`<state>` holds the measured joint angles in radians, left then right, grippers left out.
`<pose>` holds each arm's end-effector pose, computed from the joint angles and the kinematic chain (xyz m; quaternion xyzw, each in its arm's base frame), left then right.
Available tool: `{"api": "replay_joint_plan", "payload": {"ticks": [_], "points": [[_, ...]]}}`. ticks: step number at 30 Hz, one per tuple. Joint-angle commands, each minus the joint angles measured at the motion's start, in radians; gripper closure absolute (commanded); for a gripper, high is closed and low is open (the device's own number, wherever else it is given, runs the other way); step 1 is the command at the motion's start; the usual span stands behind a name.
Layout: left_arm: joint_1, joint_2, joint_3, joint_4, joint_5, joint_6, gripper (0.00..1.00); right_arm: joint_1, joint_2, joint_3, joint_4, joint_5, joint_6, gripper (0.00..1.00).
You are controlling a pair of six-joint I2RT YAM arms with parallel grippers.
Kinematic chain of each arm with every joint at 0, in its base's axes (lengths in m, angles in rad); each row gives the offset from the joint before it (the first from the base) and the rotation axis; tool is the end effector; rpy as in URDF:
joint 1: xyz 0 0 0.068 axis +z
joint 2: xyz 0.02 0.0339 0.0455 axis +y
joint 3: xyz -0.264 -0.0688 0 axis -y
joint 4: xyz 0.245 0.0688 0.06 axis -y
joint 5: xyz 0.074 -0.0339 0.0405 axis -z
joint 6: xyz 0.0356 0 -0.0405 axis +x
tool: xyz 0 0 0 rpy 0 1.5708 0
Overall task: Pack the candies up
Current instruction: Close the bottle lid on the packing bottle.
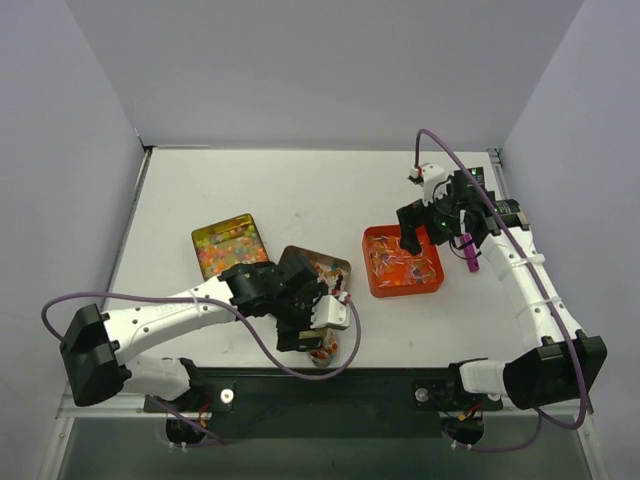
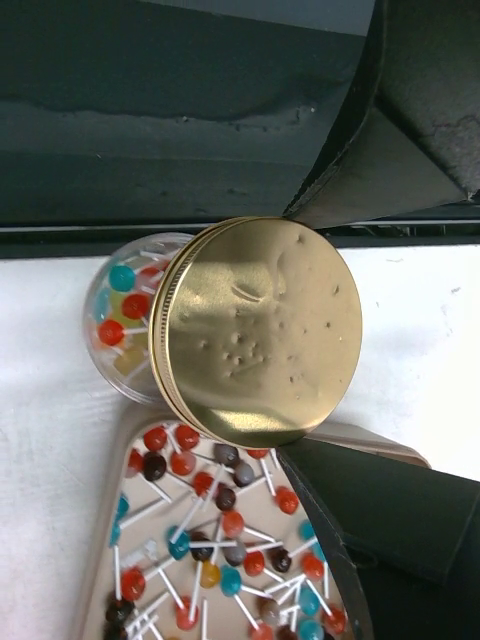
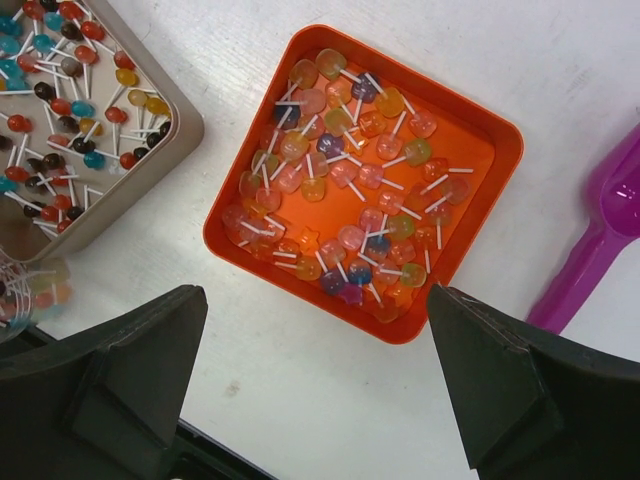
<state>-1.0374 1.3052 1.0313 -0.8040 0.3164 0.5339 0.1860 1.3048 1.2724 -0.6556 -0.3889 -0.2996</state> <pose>0.1195 -0.2242 0.2647 0.7045 0.6498 -0.2080 0.1953 0.2727 0.0651 0.3523 -0.2934 0.8412 0.1506 0.4284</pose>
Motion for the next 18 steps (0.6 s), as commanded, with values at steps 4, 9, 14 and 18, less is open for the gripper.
{"api": "replay_joint_plan", "payload": {"ticks": [4, 9, 14, 18], "points": [[-0.075, 0.055, 0.023, 0.104, -0.077, -0.121, 0.13, -0.051, -0.091, -0.044, 0.005, -0.056, 0.031, 0.00], [-0.099, 0.086, 0.024, 0.123, -0.097, -0.149, 0.13, -0.088, -0.130, -0.067, 0.007, -0.090, 0.056, 0.00], [-0.119, 0.104, -0.002, 0.140, -0.128, -0.176, 0.13, -0.115, -0.159, -0.082, 0.017, -0.126, 0.086, 0.00], [-0.136, 0.118, -0.014, 0.152, -0.138, -0.195, 0.12, -0.138, -0.164, -0.082, 0.028, -0.140, 0.096, 0.00]]}}
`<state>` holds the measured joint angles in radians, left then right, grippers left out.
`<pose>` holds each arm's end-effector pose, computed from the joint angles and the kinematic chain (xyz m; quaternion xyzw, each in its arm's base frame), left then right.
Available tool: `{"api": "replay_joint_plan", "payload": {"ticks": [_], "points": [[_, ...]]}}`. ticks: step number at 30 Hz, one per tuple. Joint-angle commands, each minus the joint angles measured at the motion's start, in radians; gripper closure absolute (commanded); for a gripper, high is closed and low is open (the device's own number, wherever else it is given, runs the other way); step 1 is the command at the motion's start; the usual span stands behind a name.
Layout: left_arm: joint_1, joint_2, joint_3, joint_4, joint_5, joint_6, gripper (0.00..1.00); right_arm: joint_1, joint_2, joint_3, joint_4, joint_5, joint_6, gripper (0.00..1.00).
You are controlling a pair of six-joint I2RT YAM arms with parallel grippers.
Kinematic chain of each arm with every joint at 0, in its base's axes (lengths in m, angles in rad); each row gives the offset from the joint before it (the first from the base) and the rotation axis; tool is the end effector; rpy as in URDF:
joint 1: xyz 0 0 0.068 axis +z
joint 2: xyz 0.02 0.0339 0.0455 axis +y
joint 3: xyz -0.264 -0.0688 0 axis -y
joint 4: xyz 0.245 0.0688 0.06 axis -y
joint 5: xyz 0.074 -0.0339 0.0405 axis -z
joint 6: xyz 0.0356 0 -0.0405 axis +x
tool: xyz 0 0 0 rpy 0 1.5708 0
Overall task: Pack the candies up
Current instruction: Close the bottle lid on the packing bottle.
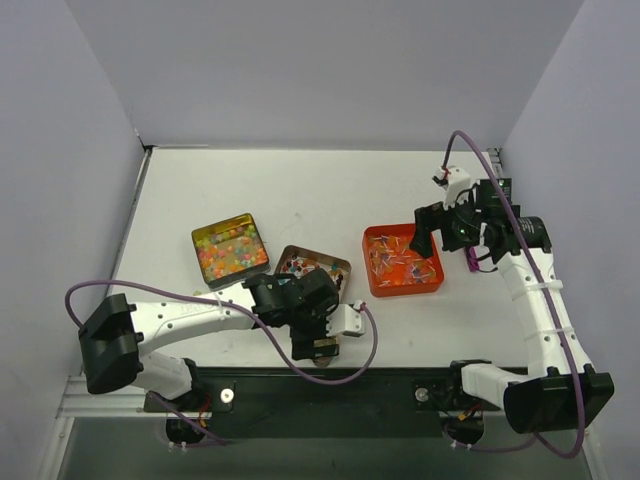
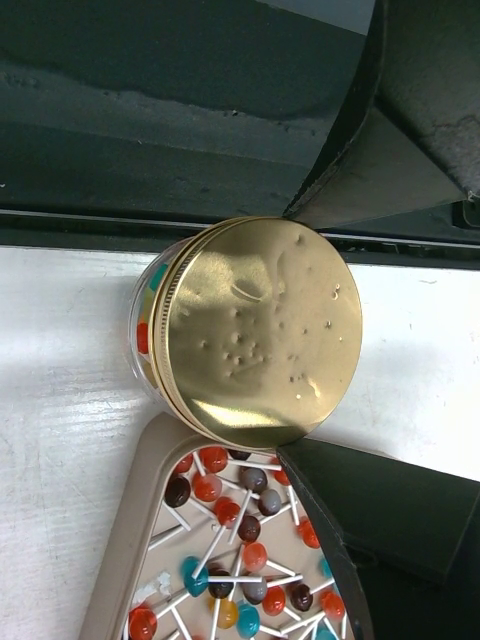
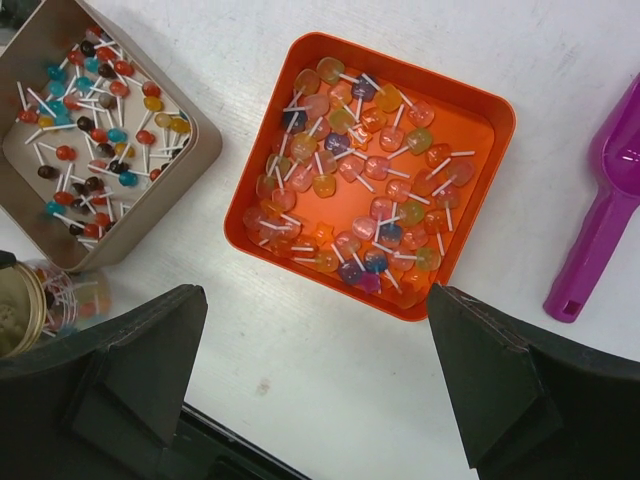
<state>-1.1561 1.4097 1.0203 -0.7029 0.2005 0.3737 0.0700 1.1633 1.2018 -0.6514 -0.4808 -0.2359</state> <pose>0.1052 -0.2566 0.2399 0.6865 0.6810 -0.1798 0.1809 0.2425 0.0335 0.3645 -0.2398 0.8352 0.1735 0.4636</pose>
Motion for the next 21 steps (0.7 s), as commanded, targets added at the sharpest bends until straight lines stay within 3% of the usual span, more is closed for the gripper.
{"api": "replay_joint_plan", "payload": {"ticks": [1, 21], "points": [[-0.022, 0.017, -0.008, 0.054, -0.027, -0.039, 0.12, -0.027, -0.022, -0.010, 0.027, -0.050, 0.033, 0.00], [-0.036, 0.075, -0.006, 0.085, -0.059, -0.076, 0.12, -0.068, -0.025, -0.019, 0.055, -0.113, 0.079, 0.00]]}}
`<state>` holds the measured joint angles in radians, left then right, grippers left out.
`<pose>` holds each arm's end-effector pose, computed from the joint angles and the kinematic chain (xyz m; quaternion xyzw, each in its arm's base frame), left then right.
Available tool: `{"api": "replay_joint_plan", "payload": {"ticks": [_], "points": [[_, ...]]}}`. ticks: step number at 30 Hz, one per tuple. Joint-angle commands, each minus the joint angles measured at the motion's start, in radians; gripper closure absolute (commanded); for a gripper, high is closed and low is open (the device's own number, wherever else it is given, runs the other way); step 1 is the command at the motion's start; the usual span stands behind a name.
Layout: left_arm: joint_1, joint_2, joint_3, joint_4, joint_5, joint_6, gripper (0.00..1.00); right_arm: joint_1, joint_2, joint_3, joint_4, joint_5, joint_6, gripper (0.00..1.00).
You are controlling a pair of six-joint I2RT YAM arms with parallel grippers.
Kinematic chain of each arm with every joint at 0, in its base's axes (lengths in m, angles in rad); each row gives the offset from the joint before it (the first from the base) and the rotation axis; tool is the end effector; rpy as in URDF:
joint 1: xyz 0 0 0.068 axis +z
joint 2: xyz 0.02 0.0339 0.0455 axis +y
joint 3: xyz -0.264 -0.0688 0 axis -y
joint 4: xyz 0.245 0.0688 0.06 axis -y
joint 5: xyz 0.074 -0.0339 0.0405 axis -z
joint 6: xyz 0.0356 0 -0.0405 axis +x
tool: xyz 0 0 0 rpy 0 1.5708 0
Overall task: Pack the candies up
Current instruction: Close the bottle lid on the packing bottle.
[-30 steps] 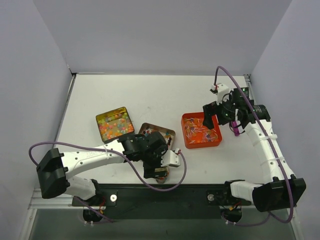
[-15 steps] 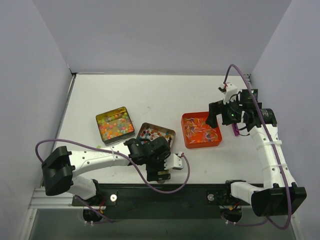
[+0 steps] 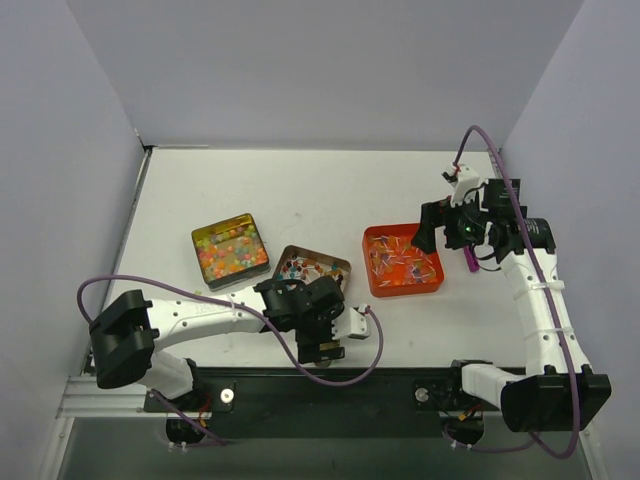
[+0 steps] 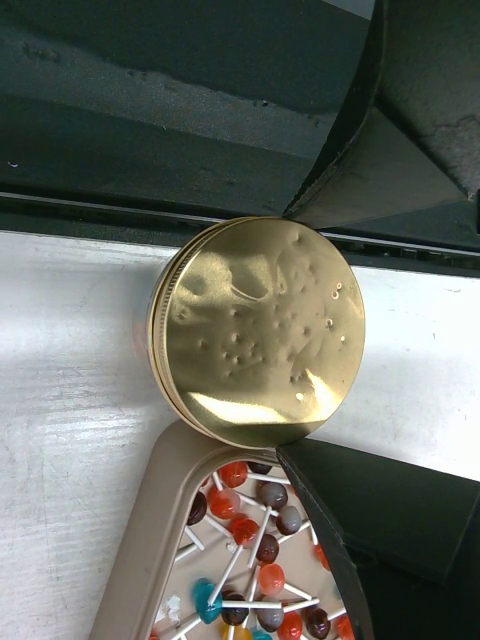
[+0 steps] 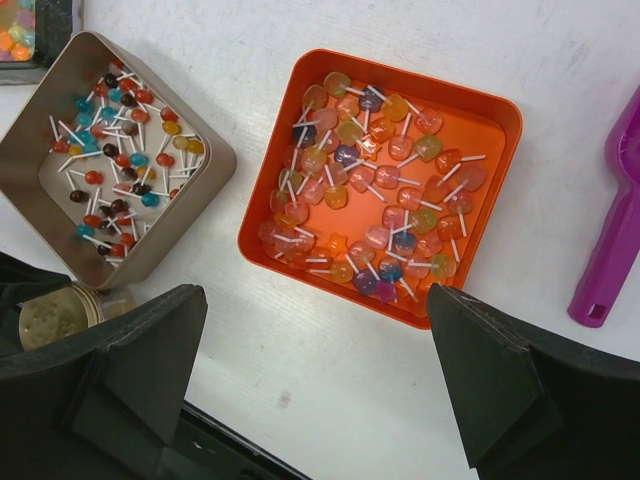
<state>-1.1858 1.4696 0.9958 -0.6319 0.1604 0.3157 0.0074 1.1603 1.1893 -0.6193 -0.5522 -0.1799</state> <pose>0.1028 -0.2687 0.2202 0.6752 0.6966 -0.1675 0.1755 0.2443 0.0205 0.3646 -0.2072 0.8331 0.2006 0.4720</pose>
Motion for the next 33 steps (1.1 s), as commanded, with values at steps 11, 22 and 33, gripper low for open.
{"api": "replay_joint_plan", "payload": {"ticks": [11, 22, 33], "points": [[0.000, -0.070, 0.009, 0.058, 0.129, 0.054, 0.03, -0.006, -0.005, 0.030, 0.006, -0.040, 0.011, 0.00], [0.032, -0.292, -0.152, 0.158, 0.228, 0.142, 0.03, -0.004, 0.067, 0.116, -0.017, -0.041, -0.003, 0.00], [0.026, -0.163, -0.079, 0.075, 0.136, 0.082, 0.03, -0.004, 0.026, 0.098, -0.025, -0.031, -0.018, 0.00]]}}
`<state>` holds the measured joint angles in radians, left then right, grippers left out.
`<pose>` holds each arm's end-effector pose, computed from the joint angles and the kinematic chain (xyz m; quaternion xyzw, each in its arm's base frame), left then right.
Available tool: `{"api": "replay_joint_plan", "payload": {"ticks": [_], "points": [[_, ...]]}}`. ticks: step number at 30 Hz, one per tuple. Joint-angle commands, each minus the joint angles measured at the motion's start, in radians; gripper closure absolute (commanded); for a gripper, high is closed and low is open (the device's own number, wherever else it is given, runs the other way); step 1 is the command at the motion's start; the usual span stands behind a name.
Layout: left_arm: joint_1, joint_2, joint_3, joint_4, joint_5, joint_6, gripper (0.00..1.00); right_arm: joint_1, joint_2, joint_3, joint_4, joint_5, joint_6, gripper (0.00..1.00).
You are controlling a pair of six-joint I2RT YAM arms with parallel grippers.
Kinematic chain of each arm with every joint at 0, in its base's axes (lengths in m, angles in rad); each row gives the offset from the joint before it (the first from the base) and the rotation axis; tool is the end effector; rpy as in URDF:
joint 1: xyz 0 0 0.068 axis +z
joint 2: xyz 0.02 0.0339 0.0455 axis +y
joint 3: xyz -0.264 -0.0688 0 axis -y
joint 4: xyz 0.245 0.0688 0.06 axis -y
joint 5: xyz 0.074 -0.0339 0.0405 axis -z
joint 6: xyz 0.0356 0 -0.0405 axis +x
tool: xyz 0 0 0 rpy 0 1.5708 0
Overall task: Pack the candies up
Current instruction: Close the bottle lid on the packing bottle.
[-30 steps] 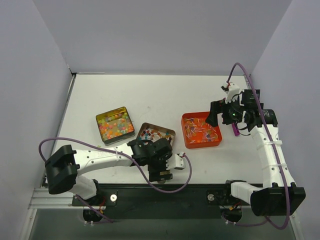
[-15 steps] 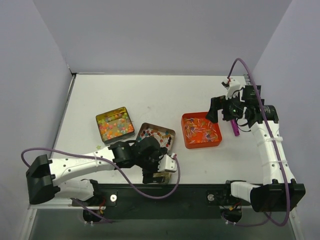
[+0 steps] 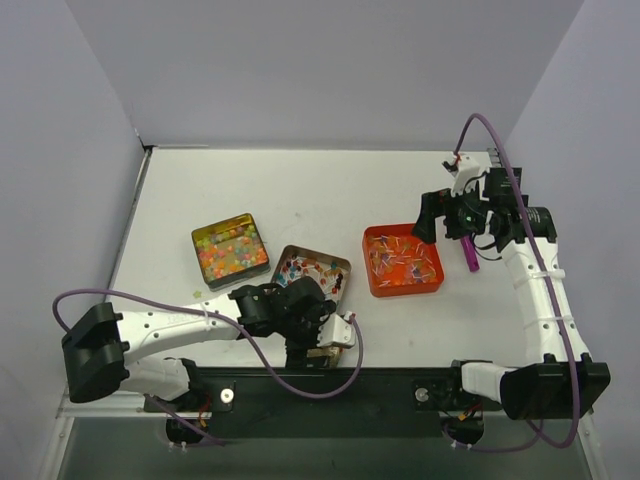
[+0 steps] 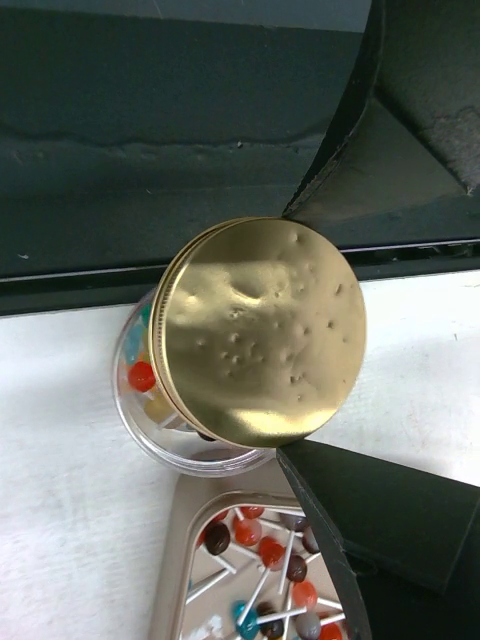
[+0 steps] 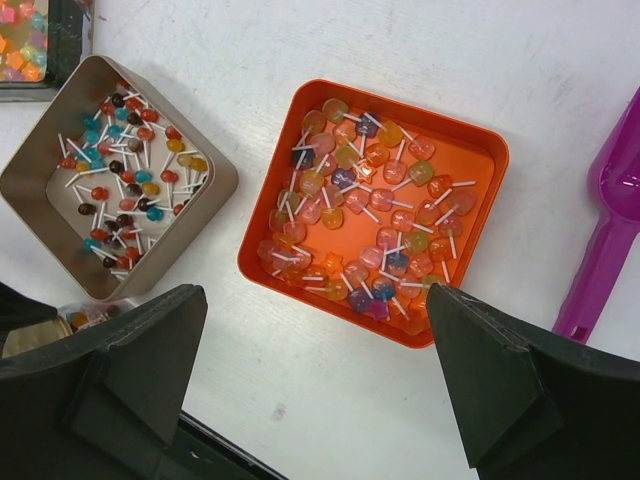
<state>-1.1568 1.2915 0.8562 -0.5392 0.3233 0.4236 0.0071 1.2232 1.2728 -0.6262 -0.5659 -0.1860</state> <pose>0.0923 -0.2382 0.2292 0.7036 0.6303 -0.2475 0.2155 0.2589 0.0209 0.3771 -0.2139 0.8273 0.2035 0.4780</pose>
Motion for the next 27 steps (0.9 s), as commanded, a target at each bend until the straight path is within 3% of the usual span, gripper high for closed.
{"api": "replay_joint_plan", "payload": {"ticks": [1, 9, 27], "points": [[-0.006, 0.026, 0.064, -0.010, -0.033, -0.029, 0.03, -0.031, -0.042, 0.007, -0.018, -0.017, -0.013, 0.00], [-0.018, 0.088, 0.095, 0.015, -0.095, -0.068, 0.03, -0.048, -0.070, -0.038, -0.014, -0.032, -0.012, 0.00], [-0.032, 0.166, 0.153, 0.002, -0.087, -0.085, 0.03, -0.056, -0.062, -0.049, -0.001, -0.054, -0.006, 0.00]]}}
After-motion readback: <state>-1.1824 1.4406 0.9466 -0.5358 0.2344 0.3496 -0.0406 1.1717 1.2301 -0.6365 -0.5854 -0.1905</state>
